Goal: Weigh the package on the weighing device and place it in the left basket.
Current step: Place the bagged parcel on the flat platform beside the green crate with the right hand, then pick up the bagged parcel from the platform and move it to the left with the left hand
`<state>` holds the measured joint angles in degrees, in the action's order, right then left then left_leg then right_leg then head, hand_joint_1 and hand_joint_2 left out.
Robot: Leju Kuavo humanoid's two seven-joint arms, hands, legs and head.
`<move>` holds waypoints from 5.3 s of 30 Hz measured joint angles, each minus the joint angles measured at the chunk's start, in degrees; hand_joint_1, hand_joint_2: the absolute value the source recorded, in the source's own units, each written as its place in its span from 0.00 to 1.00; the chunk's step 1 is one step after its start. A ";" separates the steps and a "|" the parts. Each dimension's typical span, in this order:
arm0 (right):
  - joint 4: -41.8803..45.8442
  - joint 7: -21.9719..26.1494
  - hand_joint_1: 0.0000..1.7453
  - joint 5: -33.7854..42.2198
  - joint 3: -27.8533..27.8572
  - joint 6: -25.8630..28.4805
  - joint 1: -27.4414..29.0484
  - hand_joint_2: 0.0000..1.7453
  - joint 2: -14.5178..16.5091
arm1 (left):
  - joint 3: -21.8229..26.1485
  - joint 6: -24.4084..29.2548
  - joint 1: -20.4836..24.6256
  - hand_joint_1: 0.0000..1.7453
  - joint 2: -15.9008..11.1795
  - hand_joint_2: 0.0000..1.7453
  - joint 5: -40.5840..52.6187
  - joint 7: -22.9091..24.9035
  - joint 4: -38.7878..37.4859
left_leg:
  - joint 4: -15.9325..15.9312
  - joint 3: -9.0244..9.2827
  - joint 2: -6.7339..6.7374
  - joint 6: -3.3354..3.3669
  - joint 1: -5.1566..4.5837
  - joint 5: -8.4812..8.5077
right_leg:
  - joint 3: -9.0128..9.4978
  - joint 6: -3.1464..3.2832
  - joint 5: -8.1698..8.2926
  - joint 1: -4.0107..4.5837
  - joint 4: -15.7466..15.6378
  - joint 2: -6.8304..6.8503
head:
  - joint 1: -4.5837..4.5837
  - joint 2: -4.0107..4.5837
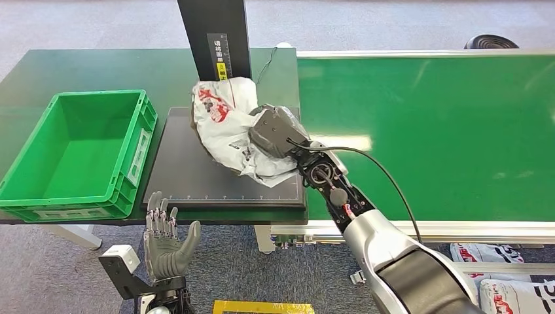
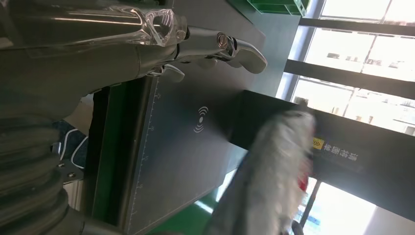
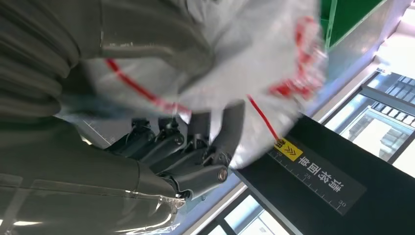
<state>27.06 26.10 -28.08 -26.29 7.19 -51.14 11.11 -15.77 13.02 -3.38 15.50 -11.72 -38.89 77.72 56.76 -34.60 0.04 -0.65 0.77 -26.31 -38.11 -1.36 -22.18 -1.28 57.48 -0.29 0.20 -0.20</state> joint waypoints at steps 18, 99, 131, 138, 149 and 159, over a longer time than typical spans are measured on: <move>-1.18 -0.46 0.00 -0.18 -0.05 1.46 -0.16 1.00 -0.19 | 0.14 0.20 0.09 0.00 0.02 1.00 0.00 -0.04 0.00 | 0.00 0.02 0.01 0.00 0.00 0.00 | 0.00 0.00 0.00 0.00 0.00 0.00 | 0.00 0.00; 49.83 13.99 0.00 22.55 3.34 10.28 56.96 1.00 0.57 | 2.62 -3.04 1.46 0.00 -4.12 1.00 19.41 10.08 3.88 | -0.04 0.02 -0.06 0.03 -0.04 -0.15 | 0.05 -0.11 -0.24 -0.03 -0.01 0.07 | 0.00 0.00; 51.47 13.99 0.00 23.25 3.59 6.75 55.60 1.00 0.87 | -14.23 -14.96 54.49 0.00 -17.17 1.00 53.34 12.31 -44.98 | 0.00 0.09 -0.04 0.01 -0.06 -0.02 | 0.06 -0.03 -0.10 -0.04 0.01 0.06 | -0.01 0.00; 51.49 13.99 0.00 22.64 3.64 5.38 54.84 1.00 1.36 | -20.97 -20.37 59.18 0.00 -13.58 1.00 58.02 15.75 -52.53 | -0.01 0.08 0.00 0.01 -0.05 -0.02 | 0.05 -0.02 -0.10 -0.03 0.01 0.04 | 0.00 0.00; 51.49 13.99 0.00 22.46 3.87 5.09 55.07 1.00 1.68 | -25.74 -21.65 60.24 0.00 -11.28 1.00 59.74 16.16 -56.46 | -0.01 0.07 -0.01 0.01 -0.06 -0.02 | 0.05 -0.02 -0.10 -0.04 0.01 0.04 | -0.01 0.00; 51.49 13.99 0.00 21.51 4.44 4.14 55.24 1.00 1.86 | -26.17 -18.99 59.02 0.00 -11.06 1.00 58.86 17.25 -58.14 | -0.01 0.07 0.00 0.01 -0.05 -0.02 | 0.05 -0.02 -0.10 -0.03 0.01 0.04 | -0.01 0.00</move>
<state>78.55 40.09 -6.57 -21.85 11.33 4.10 12.97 -41.94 -5.97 55.63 4.44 47.14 -21.64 19.58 56.75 -34.54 0.04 -0.65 0.72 -26.33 -38.06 -1.38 -22.27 -1.32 57.49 -0.26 0.19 -0.20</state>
